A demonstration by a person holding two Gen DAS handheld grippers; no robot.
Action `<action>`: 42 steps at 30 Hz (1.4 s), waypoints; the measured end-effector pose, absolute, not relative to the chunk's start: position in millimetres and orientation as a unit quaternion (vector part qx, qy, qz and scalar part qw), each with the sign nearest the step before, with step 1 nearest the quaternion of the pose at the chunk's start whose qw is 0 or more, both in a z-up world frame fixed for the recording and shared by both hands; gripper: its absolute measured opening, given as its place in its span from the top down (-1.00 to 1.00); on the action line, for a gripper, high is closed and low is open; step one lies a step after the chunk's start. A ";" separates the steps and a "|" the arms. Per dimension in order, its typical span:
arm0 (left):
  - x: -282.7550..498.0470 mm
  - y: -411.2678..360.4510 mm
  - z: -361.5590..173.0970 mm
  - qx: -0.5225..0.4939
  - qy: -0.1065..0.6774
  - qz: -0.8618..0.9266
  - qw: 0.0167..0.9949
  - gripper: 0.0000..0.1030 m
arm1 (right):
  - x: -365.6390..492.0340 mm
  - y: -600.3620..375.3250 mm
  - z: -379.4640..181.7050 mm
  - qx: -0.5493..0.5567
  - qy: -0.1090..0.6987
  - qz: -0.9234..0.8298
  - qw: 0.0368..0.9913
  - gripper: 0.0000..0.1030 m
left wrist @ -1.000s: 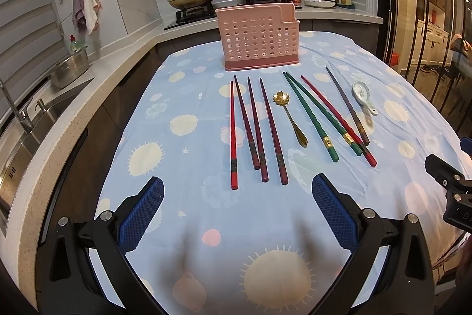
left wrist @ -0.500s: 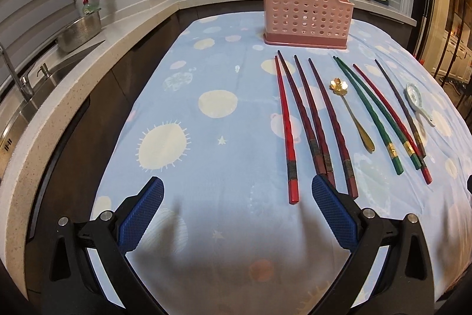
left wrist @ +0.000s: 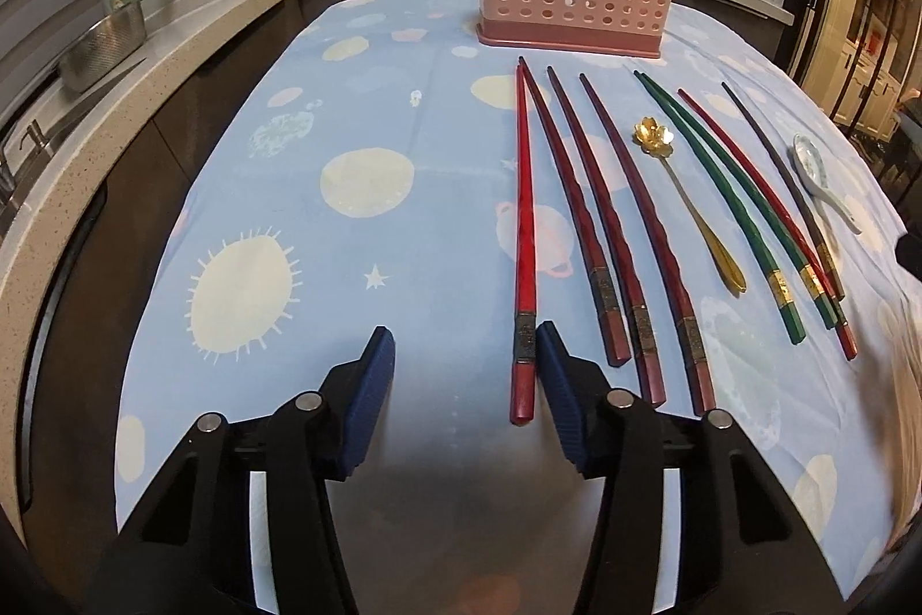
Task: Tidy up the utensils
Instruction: 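Grasp the bright red chopstick with the left tool while the right tool grasps the white ceramic spoon, then lift the red chopstick with the left tool while the right tool lifts the spoon toward the pink holder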
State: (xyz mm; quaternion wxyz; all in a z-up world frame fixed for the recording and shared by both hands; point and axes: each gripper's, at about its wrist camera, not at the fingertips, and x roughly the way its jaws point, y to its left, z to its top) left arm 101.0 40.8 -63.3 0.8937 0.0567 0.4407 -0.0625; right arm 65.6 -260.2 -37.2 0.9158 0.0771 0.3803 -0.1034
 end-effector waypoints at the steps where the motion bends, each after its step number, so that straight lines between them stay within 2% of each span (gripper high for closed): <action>1: 100.4 40.1 -63.0 0.056 0.441 -0.067 0.893 0.19 | 72.4 -261.6 -36.6 0.083 0.379 -0.102 0.916 -0.86; 4: 100.5 39.3 -62.4 0.050 0.442 -0.078 0.892 0.38 | 97.0 -263.9 -38.1 0.096 0.385 -0.098 0.913 -0.58; 8: 99.9 37.1 -62.0 0.046 0.444 -0.092 0.890 0.56 | 123.2 -263.5 -49.0 0.111 0.405 -0.089 0.903 -0.07; 11: 98.6 36.2 -61.4 0.044 0.447 -0.107 0.887 0.79 | 135.8 -265.0 -62.3 0.127 0.421 -0.088 0.894 0.25; 13: 97.8 35.4 -61.5 0.041 0.449 -0.114 0.885 0.85 | 140.0 -265.1 -70.7 0.134 0.432 -0.086 0.888 0.36; 19: 98.8 33.3 -61.7 0.038 0.450 -0.129 0.883 0.86 | 136.4 -261.5 -74.2 0.116 0.426 -0.094 0.892 0.67; 31: 85.9 41.9 -53.8 0.012 0.448 -0.145 0.882 0.86 | 103.6 -259.0 -67.1 0.117 0.422 -0.083 0.895 0.71; 42: 70.8 50.6 -0.1 -0.004 0.387 -0.153 0.909 0.86 | 75.0 -252.2 -25.9 0.102 0.385 -0.067 0.915 0.71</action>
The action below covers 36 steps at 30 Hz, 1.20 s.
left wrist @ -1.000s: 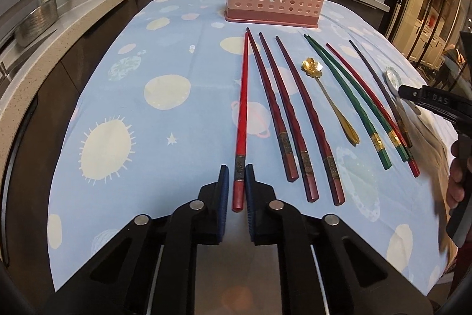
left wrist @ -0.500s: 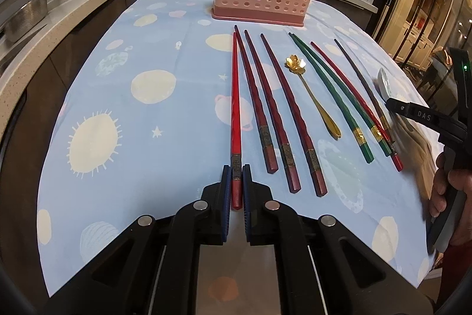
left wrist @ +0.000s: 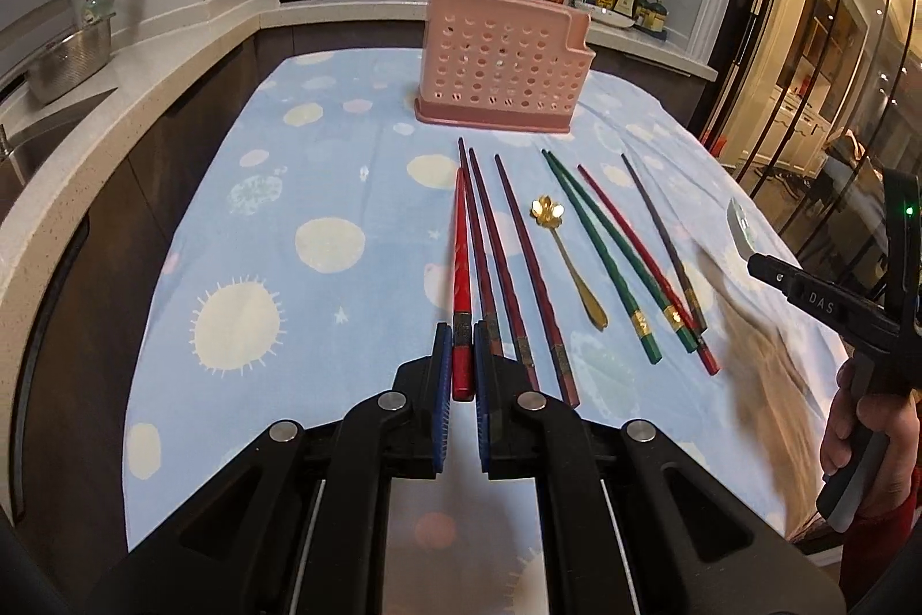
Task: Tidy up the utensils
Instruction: 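Lift the red chopstick with the left tool while the right tool lifts the spoon toward the pink holder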
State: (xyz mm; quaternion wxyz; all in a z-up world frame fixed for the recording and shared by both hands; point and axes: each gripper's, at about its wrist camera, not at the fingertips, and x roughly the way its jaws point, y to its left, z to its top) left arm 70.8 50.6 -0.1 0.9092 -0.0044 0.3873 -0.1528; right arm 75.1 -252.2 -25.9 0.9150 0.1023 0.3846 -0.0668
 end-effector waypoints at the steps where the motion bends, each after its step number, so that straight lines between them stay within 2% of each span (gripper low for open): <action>1: 71.4 51.3 5.9 -0.005 0.380 -0.153 0.912 0.86 | 73.9 -252.1 -20.0 0.101 0.379 -0.065 0.917 0.71; 8: 81.9 52.9 53.3 -0.009 0.327 -0.153 0.933 0.86 | 79.2 -252.9 7.6 0.103 0.366 -0.040 0.924 0.71; 14: 91.5 47.2 77.9 -0.005 0.300 -0.153 0.941 0.86 | 89.4 -252.5 -1.5 0.082 0.391 -0.050 0.915 0.70; 24: 88.6 45.6 56.7 -0.002 0.328 -0.153 0.932 0.86 | 87.3 -260.0 -68.5 0.097 0.458 -0.053 0.882 0.69; 28: 85.8 44.3 48.8 0.002 0.339 -0.152 0.929 0.86 | 77.8 -260.4 -68.9 0.101 0.456 -0.049 0.883 0.62; 36: 84.2 46.3 42.5 0.000 0.348 -0.149 0.926 0.86 | 58.8 -271.2 -52.3 0.128 0.431 -0.049 0.892 0.62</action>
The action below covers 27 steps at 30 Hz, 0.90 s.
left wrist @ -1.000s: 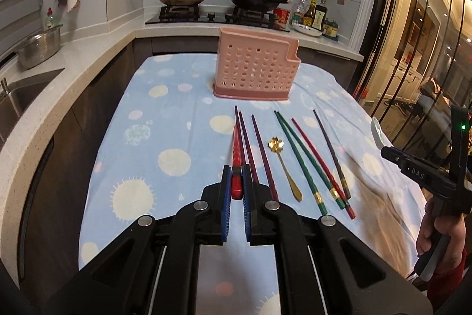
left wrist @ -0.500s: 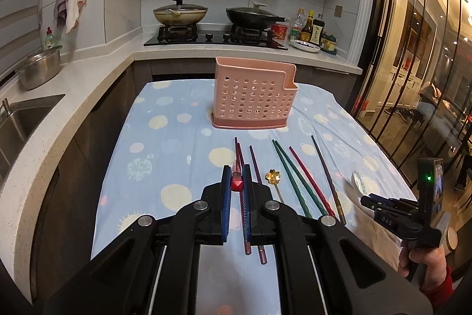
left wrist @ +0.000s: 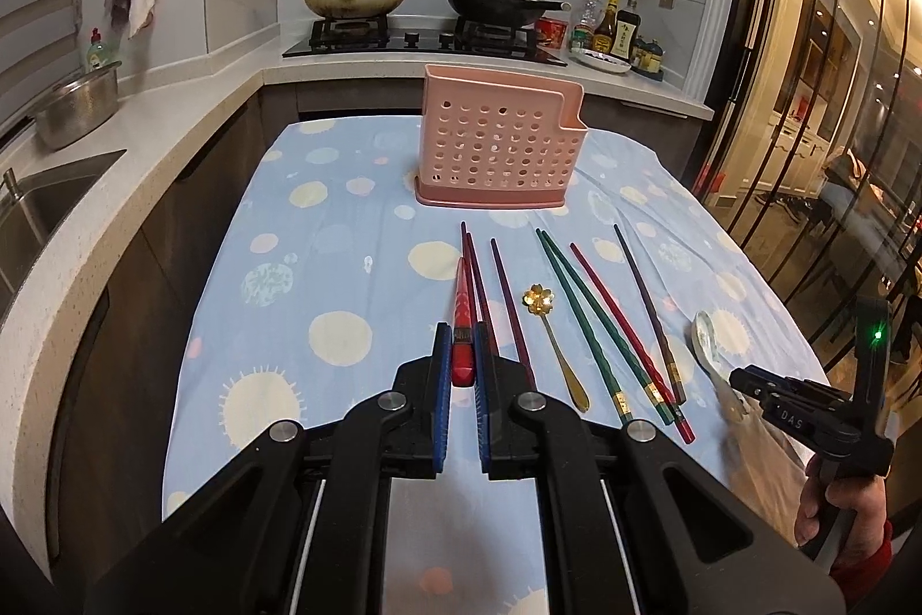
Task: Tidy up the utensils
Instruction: 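Lift the red chopstick with the left tool while the right tool lifts the spoon toward the pink holder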
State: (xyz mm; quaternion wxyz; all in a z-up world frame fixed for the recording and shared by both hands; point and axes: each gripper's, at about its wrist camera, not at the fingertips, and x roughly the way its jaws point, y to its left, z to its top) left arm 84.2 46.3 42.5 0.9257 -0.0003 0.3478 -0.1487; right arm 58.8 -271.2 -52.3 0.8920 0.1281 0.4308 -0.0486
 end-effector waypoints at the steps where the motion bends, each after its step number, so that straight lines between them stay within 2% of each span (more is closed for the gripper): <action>1: 84.1 46.4 42.1 -0.001 0.348 -0.148 0.926 0.86 | 60.0 -272.1 -54.2 0.129 0.434 -0.050 0.890 0.62; 13: 80.4 46.4 35.1 0.001 0.357 -0.142 0.923 0.86 | 60.7 -265.3 -71.5 0.121 0.451 -0.045 0.883 0.73; 15: 80.2 46.5 34.3 0.002 0.358 -0.143 0.923 0.86 | 57.0 -267.1 -67.7 0.130 0.447 -0.042 0.884 0.71; 17: 79.9 46.9 34.0 0.002 0.359 -0.142 0.923 0.86 | 51.6 -269.3 -61.9 0.143 0.438 -0.037 0.887 0.59; 21: 79.8 46.9 33.8 0.002 0.358 -0.142 0.923 0.86 | 47.6 -274.6 -52.6 0.160 0.421 -0.035 0.892 0.59; 27: 78.4 46.3 32.1 0.007 0.359 -0.140 0.923 0.86 | 57.1 -277.6 -66.4 0.158 0.437 -0.043 0.884 0.77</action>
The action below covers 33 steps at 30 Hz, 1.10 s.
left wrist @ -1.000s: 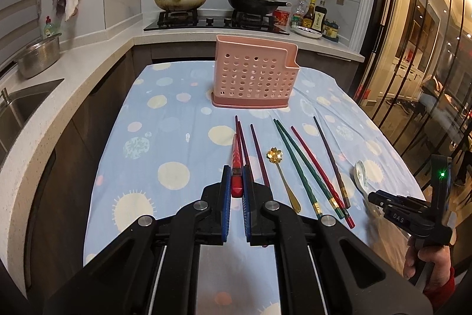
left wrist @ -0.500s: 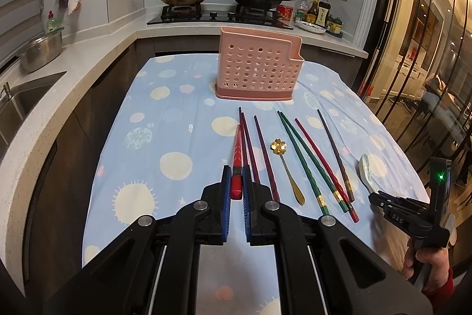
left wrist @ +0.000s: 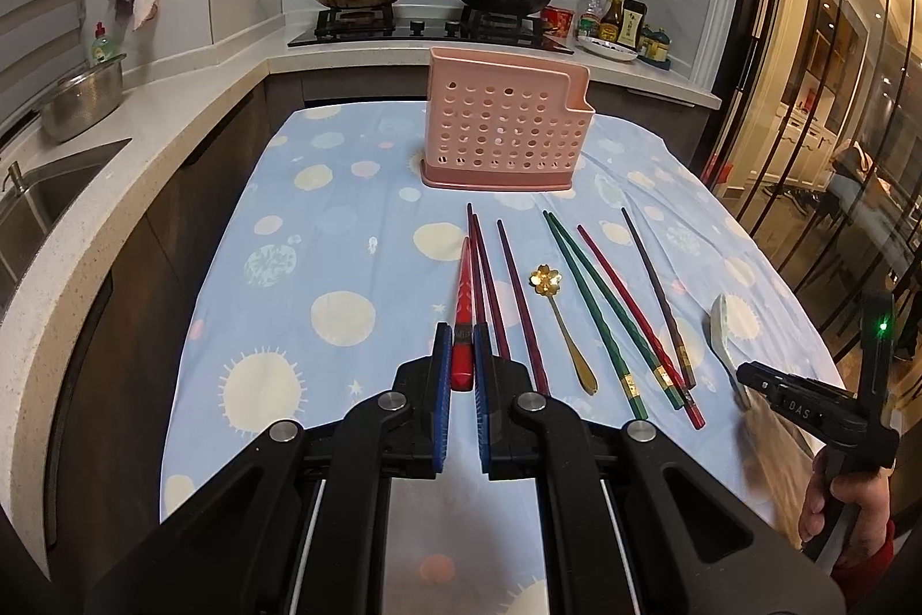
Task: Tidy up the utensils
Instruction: 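Lift the red chopstick with the left tool while the right tool lifts the spoon toward the pink holder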
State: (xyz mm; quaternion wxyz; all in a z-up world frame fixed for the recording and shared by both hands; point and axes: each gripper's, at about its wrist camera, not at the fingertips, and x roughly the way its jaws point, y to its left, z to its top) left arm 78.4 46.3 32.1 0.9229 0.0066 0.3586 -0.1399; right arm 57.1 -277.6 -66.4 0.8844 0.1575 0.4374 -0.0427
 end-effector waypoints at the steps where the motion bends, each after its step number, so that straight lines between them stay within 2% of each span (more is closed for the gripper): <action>1: 78.6 46.0 31.9 0.006 0.359 -0.140 0.923 0.86 | 57.3 -276.3 -68.1 0.157 0.438 -0.042 0.884 0.78; 13: 78.2 43.9 30.9 0.007 0.361 -0.142 0.922 0.86 | 58.0 -271.9 -74.0 0.144 0.442 -0.048 0.884 0.77; 20: 77.5 45.2 31.5 0.005 0.362 -0.141 0.921 0.86 | 55.3 -265.9 -69.9 0.129 0.439 -0.049 0.888 0.85; 33: 98.7 45.7 93.1 0.008 0.290 -0.151 0.945 0.86 | 71.5 -253.8 25.0 0.094 0.353 -0.013 0.931 0.90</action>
